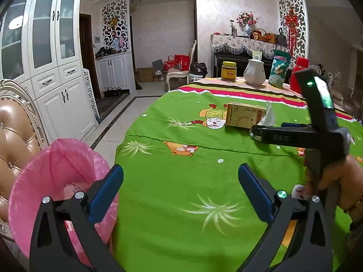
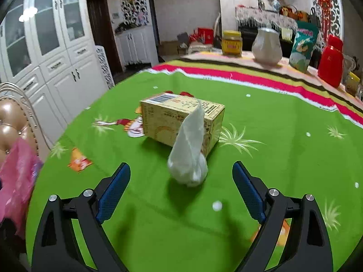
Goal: Collect trash
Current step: 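Grasp a white tissue with the right tool while the left tool grasps a yellow medicine box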
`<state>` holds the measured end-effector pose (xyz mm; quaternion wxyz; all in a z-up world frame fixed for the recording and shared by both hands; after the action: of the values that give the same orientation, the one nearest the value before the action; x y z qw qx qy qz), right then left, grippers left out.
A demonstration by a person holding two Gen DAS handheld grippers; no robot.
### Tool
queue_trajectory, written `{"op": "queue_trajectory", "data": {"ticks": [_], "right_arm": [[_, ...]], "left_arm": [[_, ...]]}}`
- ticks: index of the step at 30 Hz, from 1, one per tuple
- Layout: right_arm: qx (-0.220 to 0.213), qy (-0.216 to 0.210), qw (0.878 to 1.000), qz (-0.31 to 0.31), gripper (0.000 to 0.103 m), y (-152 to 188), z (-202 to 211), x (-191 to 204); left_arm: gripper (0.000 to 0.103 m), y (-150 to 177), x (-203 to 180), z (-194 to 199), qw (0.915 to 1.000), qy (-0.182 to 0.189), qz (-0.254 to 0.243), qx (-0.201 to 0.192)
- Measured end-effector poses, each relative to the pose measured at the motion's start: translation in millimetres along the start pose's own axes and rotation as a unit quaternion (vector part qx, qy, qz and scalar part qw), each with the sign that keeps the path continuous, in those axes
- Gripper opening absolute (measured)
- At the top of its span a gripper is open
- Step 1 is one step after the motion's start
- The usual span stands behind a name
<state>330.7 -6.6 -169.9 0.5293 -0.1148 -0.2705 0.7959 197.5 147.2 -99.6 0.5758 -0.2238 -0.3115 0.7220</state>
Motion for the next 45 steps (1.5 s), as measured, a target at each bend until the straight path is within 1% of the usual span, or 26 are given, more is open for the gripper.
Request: {"op": "queue_trajectory", "data": {"ticks": [1,3,4,5,6,7,8,11,14,18,21,24,26,27,28,30,32,34,36,40,42,45], "right_arm": [[0.01,-0.002,1.0,-0.003,0.085,-2.0,-6.7,-1.2],[0.031,-0.008,0.999,-0.016,0.081,-5.9,-20.1,-5.2],[0.036,-0.009,0.999,-0.017,0.072,-6.4,-22.8,-5.2],[0.048,-0.007,0.999,-0.017,0.057,-5.0,-27.1,-7.1],[0.058,-0.003,0.998,-0.016,0.049,-2.4,-29.0,-8.4],[0.061,-0.009,0.998,-0.013,0.038,2.7,-27.6,-9.2],[0.055,-0.017,0.998,-0.011,0.034,6.6,-22.7,-8.8],[0.027,-0.022,0.999,-0.009,0.032,16.6,2.0,-18.2],[0.007,-0.029,0.999,-0.021,0.032,32.1,33.0,-38.7],[-0.007,-0.014,0.999,-0.03,0.032,56.0,64.0,-69.2],[-0.019,0.01,0.999,-0.034,0.032,74.3,81.8,-94.9],[-0.034,0.024,0.998,-0.042,0.032,88.6,92.4,-119.7],[-0.04,0.024,0.997,-0.062,0.032,95.6,93.8,-138.4],[-0.041,0.015,0.996,-0.075,0.032,95.4,94.2,-144.2],[-0.046,0.017,0.996,-0.08,0.032,92.6,96.2,-150.8],[-0.063,0.035,0.995,-0.074,0.032,86.7,102.1,-160.1],[-0.07,0.025,0.993,-0.092,0.032,85.0,101.5,-172.3],[-0.067,0.002,0.989,-0.128,0.032,86.8,98.3,-187.5],[-0.071,-0.004,0.986,-0.153,0.032,87.4,98.9,-202.7],[-0.076,0.005,0.981,-0.177,0.032,87.1,101.2,-225.7],[-0.076,-0.004,0.978,-0.193,0.032,88.5,100.1,-234.2],[-0.072,-0.021,0.974,-0.213,0.032,89.5,95.8,-241.7]], "left_arm": [[0.098,-2.7,0.2,-2.5,1.0,-0.002,0.0,0.0],[0.098,-7.6,0.0,-8.1,1.0,-0.006,0.0,0.003],[0.098,-8.6,0.6,-8.9,1.0,-0.006,0.0,0.005],[0.098,-9.1,0.0,-11.2,0.9999,-0.007,0.0,0.008],[0.098,-10.2,-2.6,-15.8,0.9999,-0.006,0.001,0.014],[0.098,-11.6,-4.1,-17.9,0.9998,-0.003,0.001,0.017],[0.098,-12.9,-7.0,-20.8,0.9998,0.0,0.001,0.02],[0.098,-18.4,-19.5,-32.4,0.9995,0.006,-0.002,0.031],[0.098,-26.1,-37.3,-45.6,0.9988,0.018,-0.002,0.046],[0.098,-39.3,-70.1,-64.4,0.9974,0.033,0.013,0.063],[0.098,-47.6,-93.3,-74.9,0.9967,0.037,0.022,0.068],[0.098,-58.6,-118.3,-83.9,0.9964,0.03,0.041,0.069],[0.098,-64.3,-129.9,-90.2,0.9955,0.024,0.059,0.071],[0.098,-68.2,-136.4,-94.9,0.9944,0.017,0.076,0.071],[0.098,-70.4,-139.9,-98.0,0.9936,0.012,0.089,0.069],[0.098,-75.7,-147.0,-105.1,0.991,-0.001,0.116,0.067],[0.098,-80.5,-154.1,-114.2,0.9865,-0.016,0.148,0.069],[0.098,-86.4,-162.0,-125.5,0.9808,-0.032,0.179,0.072],[0.098,-92.7,-165.8,-134.9,0.9753,-0.052,0.201,0.074],[0.098,-103.0,-170.3,-148.3,0.9643,-0.094,0.234,0.081],[0.098,-110.4,-172.8,-153.4,0.959,-0.113,0.245,0.085],[0.098,-123.8,-175.3,-164.8,0.9472,-0.146,0.267,0.1]]}}
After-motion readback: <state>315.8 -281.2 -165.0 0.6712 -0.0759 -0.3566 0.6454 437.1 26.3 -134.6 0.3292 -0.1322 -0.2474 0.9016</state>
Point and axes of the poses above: each gripper's, at about its wrist camera, not at the fingertips, and z roughly against the way its jaws point, x to its left, y to its underside, the point moved 10 cm from there along -z, roughly the way its jaws point, and after that the axes turned 13 degrees about x, right-handed, at the moved point
